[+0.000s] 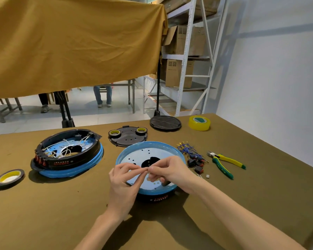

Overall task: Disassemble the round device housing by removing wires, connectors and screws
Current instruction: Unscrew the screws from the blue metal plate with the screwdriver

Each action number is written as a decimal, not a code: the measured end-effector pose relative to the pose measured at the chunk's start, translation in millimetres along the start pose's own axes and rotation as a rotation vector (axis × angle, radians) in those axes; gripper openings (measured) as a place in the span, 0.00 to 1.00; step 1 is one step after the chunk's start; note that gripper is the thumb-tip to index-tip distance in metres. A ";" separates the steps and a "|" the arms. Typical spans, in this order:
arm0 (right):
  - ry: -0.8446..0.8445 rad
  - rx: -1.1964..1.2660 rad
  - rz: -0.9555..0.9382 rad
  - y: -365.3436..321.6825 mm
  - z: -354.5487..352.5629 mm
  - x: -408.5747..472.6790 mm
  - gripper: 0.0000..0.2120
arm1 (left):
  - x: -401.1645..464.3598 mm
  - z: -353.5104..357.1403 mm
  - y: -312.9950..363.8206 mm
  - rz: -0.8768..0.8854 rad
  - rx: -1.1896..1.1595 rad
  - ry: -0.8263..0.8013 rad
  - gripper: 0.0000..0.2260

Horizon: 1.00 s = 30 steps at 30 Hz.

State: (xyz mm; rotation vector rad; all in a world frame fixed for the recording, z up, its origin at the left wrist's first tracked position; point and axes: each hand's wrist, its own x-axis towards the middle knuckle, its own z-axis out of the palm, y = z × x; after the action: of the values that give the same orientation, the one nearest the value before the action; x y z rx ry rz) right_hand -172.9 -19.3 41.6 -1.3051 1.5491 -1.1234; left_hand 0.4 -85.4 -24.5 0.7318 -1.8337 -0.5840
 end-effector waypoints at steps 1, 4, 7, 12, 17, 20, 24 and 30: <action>0.063 -0.002 -0.033 2.8 -6.5 -3.3 0.06 | -0.3 2.9 -1.6 0.064 0.033 -0.008 0.09; 0.346 -0.047 -0.167 16.6 -39.5 -15.3 0.04 | -1.4 7.4 -9.9 0.143 0.104 -0.056 0.11; 0.664 -0.326 -0.199 45.7 -79.9 -29.0 0.06 | -3.6 9.1 -17.0 0.130 0.103 -0.055 0.15; 0.771 -0.498 -0.051 106.9 -115.2 -50.0 0.13 | -6.4 12.0 -20.7 0.124 0.121 -0.028 0.15; 0.675 -0.483 -0.050 128.2 -116.5 -46.5 0.12 | -6.3 11.7 -18.3 0.120 0.133 -0.032 0.15; 0.668 -0.507 -0.013 129.3 -118.5 -41.9 0.08 | -6.9 10.6 -17.9 0.121 0.144 -0.042 0.16; 0.776 -0.446 0.017 128.1 -117.9 -46.0 0.08 | -6.6 10.1 -17.6 0.119 0.144 -0.054 0.16; 0.632 -0.502 -0.105 107.7 -87.6 -68.6 0.06 | -6.8 9.5 -17.0 0.111 0.148 -0.065 0.17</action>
State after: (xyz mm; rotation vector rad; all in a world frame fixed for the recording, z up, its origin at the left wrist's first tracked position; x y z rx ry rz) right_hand -275.9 67.7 -34.5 -1.4374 2.3657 -1.3484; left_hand -2.8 -91.9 -43.8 0.7105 -1.9799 -0.4079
